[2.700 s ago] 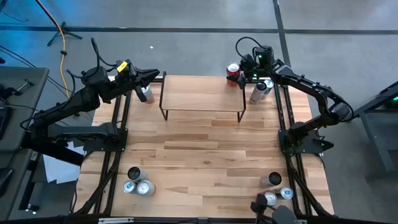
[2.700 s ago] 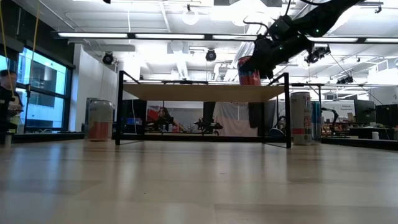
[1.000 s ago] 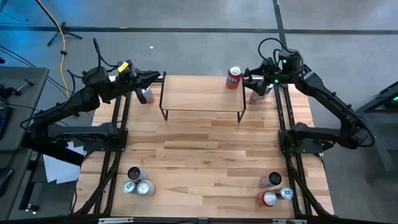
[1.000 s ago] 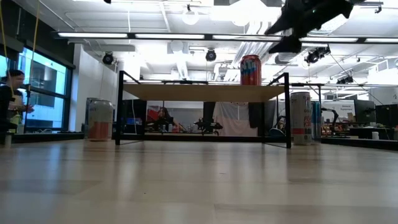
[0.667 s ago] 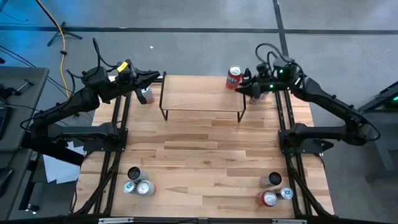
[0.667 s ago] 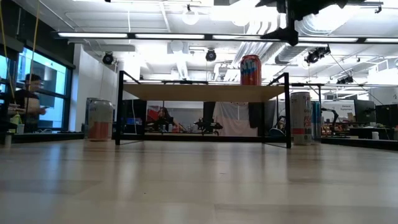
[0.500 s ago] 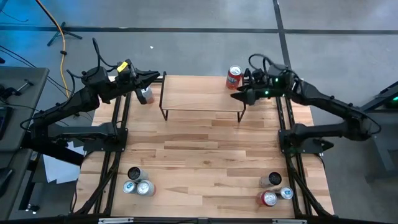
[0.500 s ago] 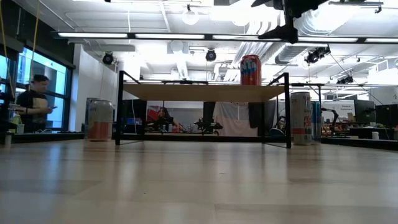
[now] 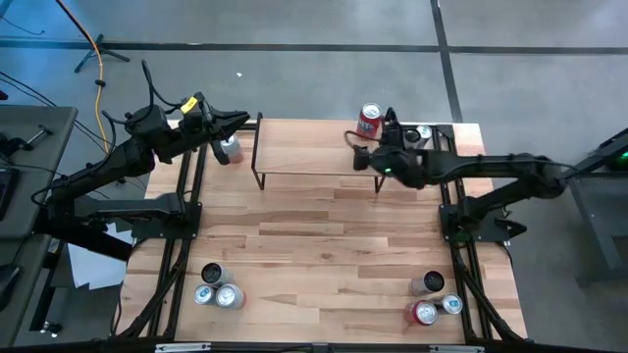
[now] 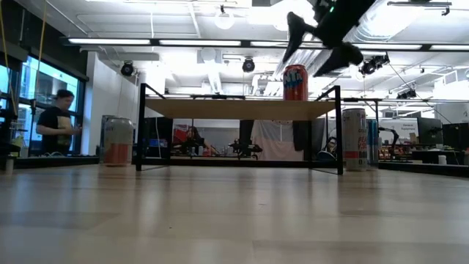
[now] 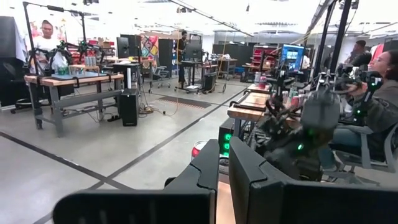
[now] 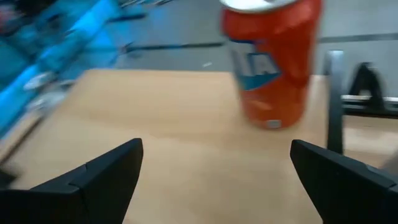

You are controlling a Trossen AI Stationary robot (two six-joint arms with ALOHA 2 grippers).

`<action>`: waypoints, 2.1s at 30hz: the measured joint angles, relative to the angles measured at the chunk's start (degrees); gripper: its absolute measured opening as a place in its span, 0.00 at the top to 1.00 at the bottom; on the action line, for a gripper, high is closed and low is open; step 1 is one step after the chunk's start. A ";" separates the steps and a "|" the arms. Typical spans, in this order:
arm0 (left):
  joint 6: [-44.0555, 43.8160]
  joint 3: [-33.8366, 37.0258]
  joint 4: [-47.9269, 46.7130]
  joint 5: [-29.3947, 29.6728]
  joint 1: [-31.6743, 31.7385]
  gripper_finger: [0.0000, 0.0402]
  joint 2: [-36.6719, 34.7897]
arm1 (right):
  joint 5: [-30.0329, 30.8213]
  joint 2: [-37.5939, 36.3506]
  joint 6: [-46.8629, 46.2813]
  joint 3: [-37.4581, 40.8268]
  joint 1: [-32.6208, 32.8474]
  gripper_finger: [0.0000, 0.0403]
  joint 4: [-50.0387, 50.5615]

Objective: Place canned beverage on shelf
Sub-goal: Put the top red soda can on the shelf

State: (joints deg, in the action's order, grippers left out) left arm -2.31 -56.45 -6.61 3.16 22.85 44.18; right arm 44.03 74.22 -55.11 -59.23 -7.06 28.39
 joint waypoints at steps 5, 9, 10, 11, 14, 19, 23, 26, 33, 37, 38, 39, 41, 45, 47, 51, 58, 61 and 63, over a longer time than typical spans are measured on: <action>0.00 0.00 0.02 0.00 -0.02 1.00 -0.01 | 10.94 5.70 -3.50 0.01 -0.05 0.02 -0.32; 0.00 0.00 0.02 0.00 -0.02 1.00 0.00 | 13.60 8.48 -2.04 -2.14 -0.78 0.02 -0.74; 0.00 0.00 0.04 0.00 -0.01 1.00 -0.01 | 13.61 9.12 -0.78 -3.09 -1.13 0.02 -1.01; 0.00 0.00 0.02 0.00 0.00 1.00 0.00 | 13.67 9.86 1.26 -4.12 -1.53 0.02 -1.41; 0.00 0.00 0.02 0.00 0.00 1.00 0.00 | 14.83 11.79 7.81 -7.05 -3.01 0.02 -2.77; -0.01 0.00 0.02 0.00 0.00 1.00 0.00 | 15.89 13.50 10.09 -10.10 -5.66 0.02 -1.54; -0.02 0.00 0.02 0.00 0.00 1.00 0.00 | 15.95 13.57 10.12 -10.46 -7.58 0.02 -1.76; -0.02 0.00 0.02 0.00 -0.02 1.00 0.00 | 15.92 13.57 10.14 -10.46 -8.95 0.02 -1.69; -0.02 0.00 0.02 0.00 0.00 1.00 0.00 | 15.39 13.57 10.14 -10.46 -11.44 0.02 -1.89; -0.01 0.00 0.00 0.01 -0.02 1.00 0.00 | 13.19 13.57 10.15 -10.46 -12.51 0.02 -2.49; -0.02 0.00 0.00 0.02 -0.01 1.00 0.00 | 12.91 13.57 10.16 -10.46 -12.71 0.02 -2.50; -0.02 0.00 0.00 0.02 -0.01 1.00 0.00 | 12.78 13.57 10.16 -10.46 -12.89 0.02 -2.47; -0.02 0.00 -0.01 0.02 0.00 1.00 0.00 | 12.71 13.57 10.16 -10.46 -13.22 0.02 -2.24; -0.02 0.00 0.00 0.02 -0.02 1.00 0.00 | 12.75 13.57 10.16 -10.46 -13.60 0.02 -2.02; -0.07 0.00 -0.02 0.02 0.00 1.00 0.00 | 12.73 13.57 10.16 -10.46 -13.60 0.02 -1.72; -0.53 0.00 -0.02 0.02 0.00 1.00 0.00 | 10.42 13.57 10.18 -10.46 -13.58 0.02 -1.23; -0.52 0.00 -0.01 0.02 -0.01 1.00 0.00 | 9.30 13.57 10.14 -10.46 -13.60 0.02 -1.56; -0.50 0.00 0.00 0.00 -0.02 1.00 0.00 | 9.34 13.57 10.16 -10.46 -13.60 0.02 -1.60; -0.48 0.00 -0.02 0.00 0.00 1.00 0.00 | 9.40 13.57 10.16 -10.46 -13.62 0.02 -1.59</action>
State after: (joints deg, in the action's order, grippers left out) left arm -2.79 -56.45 -6.63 3.16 22.85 44.18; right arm 53.42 87.79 -44.95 -69.69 -20.68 26.80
